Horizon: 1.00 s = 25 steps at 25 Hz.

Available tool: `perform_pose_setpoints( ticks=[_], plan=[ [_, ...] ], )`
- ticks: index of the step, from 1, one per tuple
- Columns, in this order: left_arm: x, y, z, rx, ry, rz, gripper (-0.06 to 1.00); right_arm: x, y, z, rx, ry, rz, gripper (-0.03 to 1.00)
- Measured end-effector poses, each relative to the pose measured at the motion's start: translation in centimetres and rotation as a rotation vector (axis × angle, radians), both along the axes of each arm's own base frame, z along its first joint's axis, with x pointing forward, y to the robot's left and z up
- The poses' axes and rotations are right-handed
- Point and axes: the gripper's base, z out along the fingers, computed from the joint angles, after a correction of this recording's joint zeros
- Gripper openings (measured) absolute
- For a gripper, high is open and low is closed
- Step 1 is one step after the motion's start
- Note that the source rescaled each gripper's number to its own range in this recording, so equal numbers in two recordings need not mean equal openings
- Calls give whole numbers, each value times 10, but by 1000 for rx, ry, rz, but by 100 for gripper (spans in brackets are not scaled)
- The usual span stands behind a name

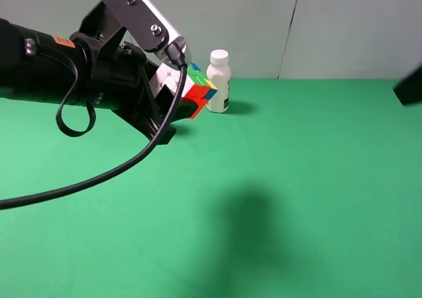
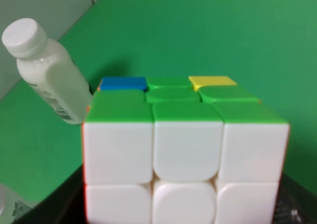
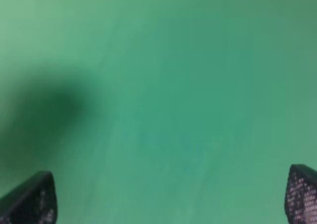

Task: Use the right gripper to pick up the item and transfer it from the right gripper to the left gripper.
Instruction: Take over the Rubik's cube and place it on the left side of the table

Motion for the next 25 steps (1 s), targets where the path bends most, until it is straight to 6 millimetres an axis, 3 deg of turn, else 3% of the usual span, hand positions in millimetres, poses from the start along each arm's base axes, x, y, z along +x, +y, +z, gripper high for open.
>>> perform_pose_setpoints(
  ticks=[13,22,25],
  plan=[
    [0,0,0,0,0,0,0,-108,-38,-61,145,-223,-75,100],
    [0,0,0,0,0,0,0,-141,-50,-97,263,-428,-99,100],
    [0,0,0,0,0,0,0,-146,-52,-99,276,-466,-105,100]
  ],
)
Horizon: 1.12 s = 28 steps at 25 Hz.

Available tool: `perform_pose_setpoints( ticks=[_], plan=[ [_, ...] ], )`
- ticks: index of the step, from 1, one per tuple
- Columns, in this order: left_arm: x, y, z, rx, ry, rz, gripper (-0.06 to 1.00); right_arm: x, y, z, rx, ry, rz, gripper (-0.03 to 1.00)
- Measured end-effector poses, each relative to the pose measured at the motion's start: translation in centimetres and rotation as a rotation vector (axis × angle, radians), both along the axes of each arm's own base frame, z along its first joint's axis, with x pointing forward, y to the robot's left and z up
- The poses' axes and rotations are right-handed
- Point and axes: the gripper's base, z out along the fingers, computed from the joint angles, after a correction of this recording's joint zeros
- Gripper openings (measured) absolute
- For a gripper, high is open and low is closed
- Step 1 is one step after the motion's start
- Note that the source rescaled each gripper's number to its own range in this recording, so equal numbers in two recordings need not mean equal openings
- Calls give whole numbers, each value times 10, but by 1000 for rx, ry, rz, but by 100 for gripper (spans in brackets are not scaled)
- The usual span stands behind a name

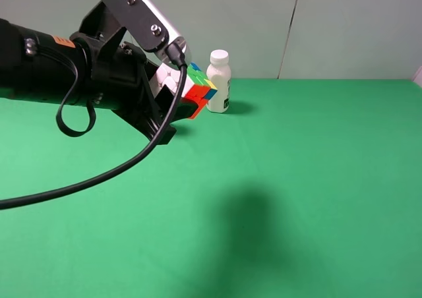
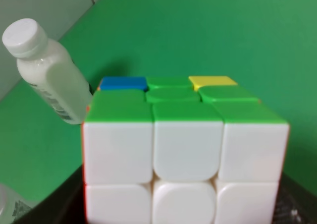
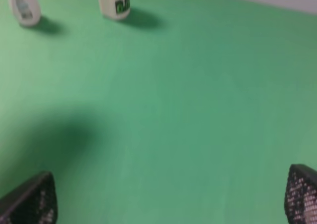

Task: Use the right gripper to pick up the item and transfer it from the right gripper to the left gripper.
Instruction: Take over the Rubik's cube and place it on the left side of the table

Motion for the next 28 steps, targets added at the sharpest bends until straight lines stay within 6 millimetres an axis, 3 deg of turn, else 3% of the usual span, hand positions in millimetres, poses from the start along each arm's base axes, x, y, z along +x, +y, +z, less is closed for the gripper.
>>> perform_pose_setpoints(
  ticks=[14,28],
  plan=[
    [-1,0,-1,6,16,-11,0,-1,-1,0,-1,-5,-9,100],
    [-2,0,-1,6,16,-12,0,-1,1,0,7,-3,-276,100]
  ],
)
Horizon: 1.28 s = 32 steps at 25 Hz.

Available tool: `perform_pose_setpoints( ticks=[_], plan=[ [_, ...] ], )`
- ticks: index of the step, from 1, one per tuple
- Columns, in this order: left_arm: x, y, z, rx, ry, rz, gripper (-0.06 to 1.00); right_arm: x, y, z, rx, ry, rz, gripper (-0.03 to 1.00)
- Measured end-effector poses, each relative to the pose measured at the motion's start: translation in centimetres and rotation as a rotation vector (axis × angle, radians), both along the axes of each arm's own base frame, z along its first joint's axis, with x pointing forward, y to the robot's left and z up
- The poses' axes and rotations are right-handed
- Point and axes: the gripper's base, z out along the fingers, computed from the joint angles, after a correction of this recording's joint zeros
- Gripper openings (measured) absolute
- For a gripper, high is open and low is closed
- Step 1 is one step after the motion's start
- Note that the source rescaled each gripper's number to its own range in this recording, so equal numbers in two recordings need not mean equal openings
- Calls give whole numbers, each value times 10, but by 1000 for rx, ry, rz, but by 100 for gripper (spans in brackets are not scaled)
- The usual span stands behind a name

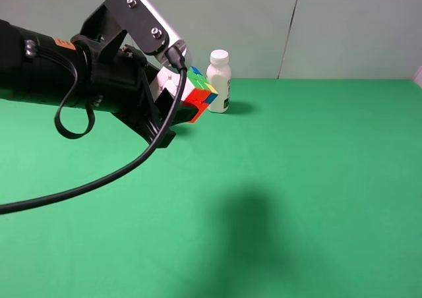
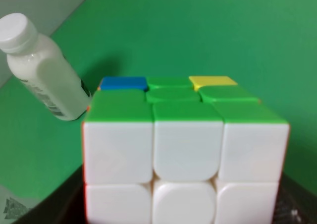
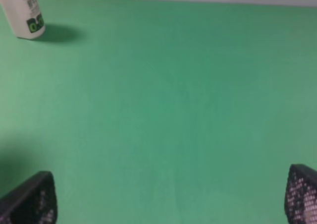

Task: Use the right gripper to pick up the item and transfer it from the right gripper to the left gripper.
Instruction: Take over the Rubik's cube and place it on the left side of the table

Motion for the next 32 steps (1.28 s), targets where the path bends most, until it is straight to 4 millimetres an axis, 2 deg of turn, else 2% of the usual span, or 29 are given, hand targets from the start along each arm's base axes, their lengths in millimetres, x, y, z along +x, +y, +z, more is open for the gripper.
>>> perform_pose_setpoints(
  ticks=[3,9,15,21,27,32],
  plan=[
    [-1,1,2,-4,-3,-2,0,0,0,0,2,0,1,100],
    [-11,8,18,-43,-13,-19,0,0,0,0,3,0,2,100],
    [-11,29,26,-91,97,54,0,0,0,0,3,0,2,100],
    [-6,52,20,-66,247,117,0,0,0,0,3,0,2,100],
    [-4,75,10,33,382,223,0,0,0,0,3,0,2,100],
    [-2,92,10,148,448,358,0,0,0,0,3,0,2,100]
  ],
)
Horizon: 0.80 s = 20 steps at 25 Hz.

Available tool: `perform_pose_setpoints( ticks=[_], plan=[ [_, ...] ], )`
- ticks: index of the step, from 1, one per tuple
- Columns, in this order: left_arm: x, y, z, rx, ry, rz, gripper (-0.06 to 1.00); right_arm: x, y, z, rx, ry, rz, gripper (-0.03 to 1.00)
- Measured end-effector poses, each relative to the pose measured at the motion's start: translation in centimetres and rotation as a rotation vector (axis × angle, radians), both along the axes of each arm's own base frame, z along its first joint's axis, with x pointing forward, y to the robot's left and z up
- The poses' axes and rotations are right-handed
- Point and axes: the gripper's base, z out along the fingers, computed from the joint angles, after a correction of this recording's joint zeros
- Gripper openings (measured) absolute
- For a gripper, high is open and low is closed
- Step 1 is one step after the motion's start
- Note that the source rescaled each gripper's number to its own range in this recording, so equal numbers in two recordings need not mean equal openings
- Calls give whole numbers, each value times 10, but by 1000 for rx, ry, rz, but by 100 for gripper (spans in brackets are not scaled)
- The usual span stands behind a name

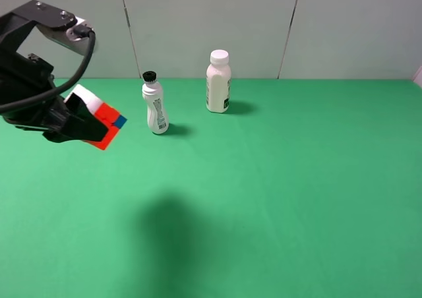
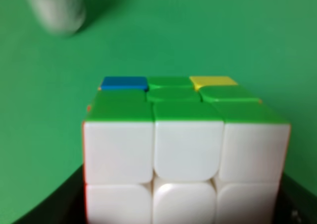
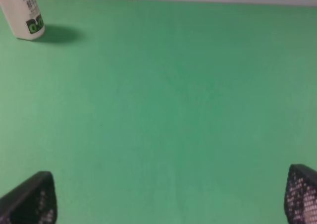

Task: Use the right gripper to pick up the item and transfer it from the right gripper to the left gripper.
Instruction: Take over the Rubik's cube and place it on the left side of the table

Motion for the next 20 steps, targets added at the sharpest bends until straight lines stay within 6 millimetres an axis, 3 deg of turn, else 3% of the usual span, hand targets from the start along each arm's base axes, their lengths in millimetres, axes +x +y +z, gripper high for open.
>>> perform_pose_setpoints(
  ticks=[11,20],
  plan=[
    [5,18,-5,139,26,211,0,0,0,0,0,0,0,100],
    [24,9,-35,181,111,213,0,0,0,0,0,0,0,100]
  ],
)
